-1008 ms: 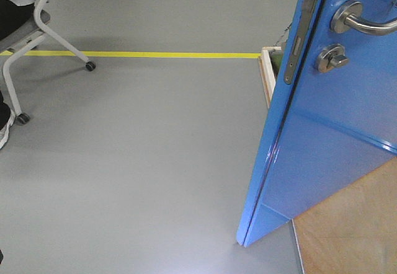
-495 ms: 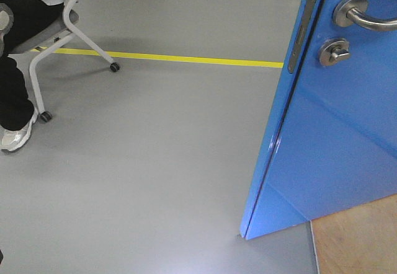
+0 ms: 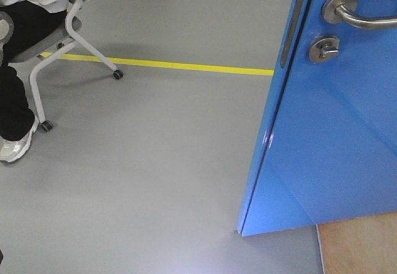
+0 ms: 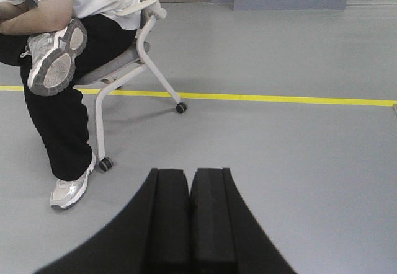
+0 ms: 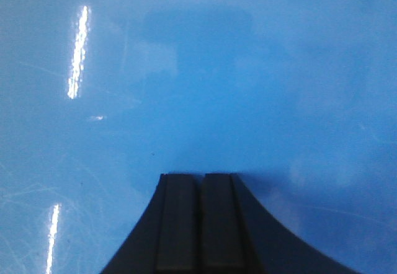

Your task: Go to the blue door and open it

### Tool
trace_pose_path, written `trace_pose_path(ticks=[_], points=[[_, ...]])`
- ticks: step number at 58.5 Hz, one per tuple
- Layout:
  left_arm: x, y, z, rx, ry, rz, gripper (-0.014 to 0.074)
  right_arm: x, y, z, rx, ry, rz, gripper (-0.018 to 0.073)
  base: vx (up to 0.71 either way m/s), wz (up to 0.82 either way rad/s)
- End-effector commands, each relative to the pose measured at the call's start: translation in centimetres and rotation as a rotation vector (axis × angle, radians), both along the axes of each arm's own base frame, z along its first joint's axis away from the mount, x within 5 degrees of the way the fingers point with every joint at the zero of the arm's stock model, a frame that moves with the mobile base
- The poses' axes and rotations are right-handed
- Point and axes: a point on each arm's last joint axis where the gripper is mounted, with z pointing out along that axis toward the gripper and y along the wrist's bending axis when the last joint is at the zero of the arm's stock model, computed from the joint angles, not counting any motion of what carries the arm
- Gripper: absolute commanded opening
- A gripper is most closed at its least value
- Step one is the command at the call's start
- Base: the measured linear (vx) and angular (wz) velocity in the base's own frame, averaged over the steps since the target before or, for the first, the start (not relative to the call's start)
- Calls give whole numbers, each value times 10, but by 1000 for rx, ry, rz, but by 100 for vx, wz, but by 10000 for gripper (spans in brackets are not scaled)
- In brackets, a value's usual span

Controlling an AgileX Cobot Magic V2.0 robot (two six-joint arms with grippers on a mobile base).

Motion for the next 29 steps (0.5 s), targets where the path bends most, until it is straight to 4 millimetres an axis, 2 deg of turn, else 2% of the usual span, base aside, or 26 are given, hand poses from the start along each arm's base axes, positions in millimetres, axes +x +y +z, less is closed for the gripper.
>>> trace_pose_path(ticks=[1,29], points=[[0,-1,19,2,-129,-6,71,-9,4,20,0,-61,4,-4,20,3],[0,-1,19,2,-129,-6,71,-9,4,20,0,-61,4,-4,23,0]])
